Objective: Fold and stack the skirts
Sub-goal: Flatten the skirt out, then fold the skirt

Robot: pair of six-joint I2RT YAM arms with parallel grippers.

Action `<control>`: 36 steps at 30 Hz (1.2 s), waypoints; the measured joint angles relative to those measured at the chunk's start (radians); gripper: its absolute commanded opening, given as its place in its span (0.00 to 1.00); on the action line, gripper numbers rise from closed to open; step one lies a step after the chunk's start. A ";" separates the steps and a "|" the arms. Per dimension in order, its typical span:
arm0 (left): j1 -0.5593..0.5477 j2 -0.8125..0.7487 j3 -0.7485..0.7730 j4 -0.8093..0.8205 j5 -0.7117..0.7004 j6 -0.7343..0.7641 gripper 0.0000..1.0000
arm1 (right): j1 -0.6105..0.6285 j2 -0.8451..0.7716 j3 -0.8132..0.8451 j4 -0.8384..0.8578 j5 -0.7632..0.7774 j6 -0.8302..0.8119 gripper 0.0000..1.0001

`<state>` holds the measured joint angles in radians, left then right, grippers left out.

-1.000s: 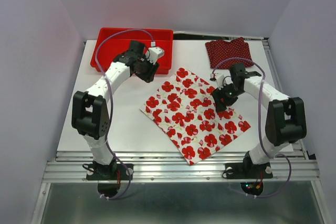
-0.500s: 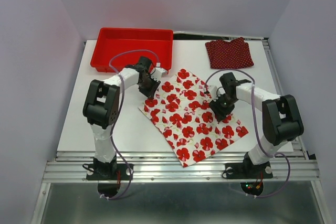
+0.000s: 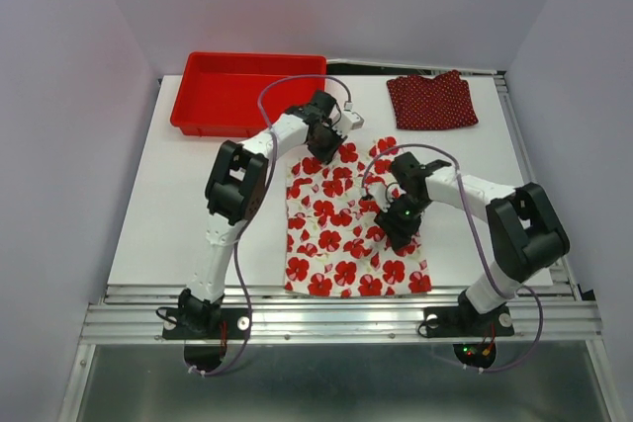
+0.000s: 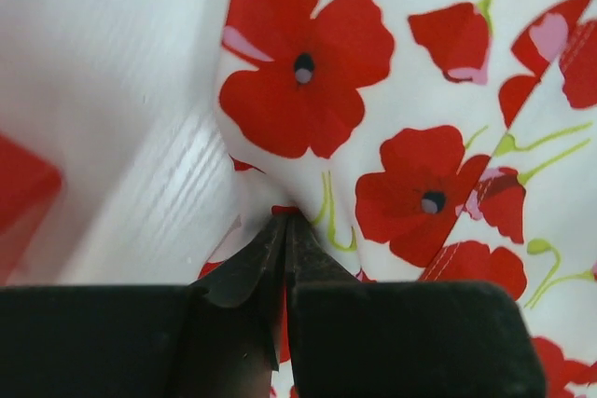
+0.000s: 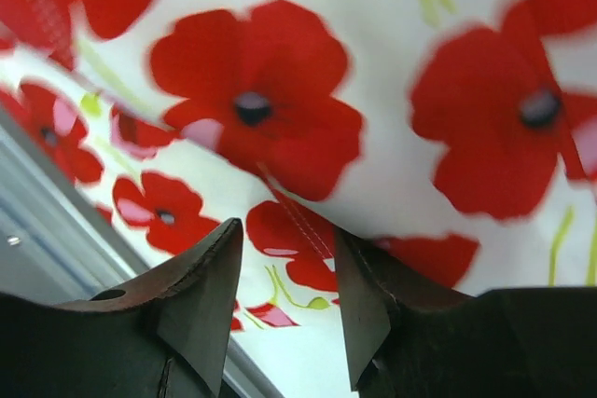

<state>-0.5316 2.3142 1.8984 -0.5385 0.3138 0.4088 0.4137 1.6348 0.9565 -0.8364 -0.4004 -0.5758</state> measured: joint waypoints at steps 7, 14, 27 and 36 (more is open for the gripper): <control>-0.016 0.021 0.043 -0.012 0.037 0.008 0.45 | 0.154 -0.025 0.017 -0.016 -0.129 0.031 0.66; 0.071 -0.206 -0.127 -0.042 0.056 0.088 0.56 | -0.021 -0.145 0.227 -0.026 -0.160 0.025 0.81; 0.173 -0.430 -0.390 0.130 0.098 0.054 0.54 | -0.263 0.288 0.671 0.092 -0.130 -0.065 0.73; 0.231 -0.438 -0.505 0.208 0.163 -0.011 0.55 | -0.276 0.496 0.832 0.179 -0.103 -0.152 0.75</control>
<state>-0.3008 1.8759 1.3933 -0.3305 0.4767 0.3977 0.1375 2.1307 1.7882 -0.6571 -0.5034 -0.7280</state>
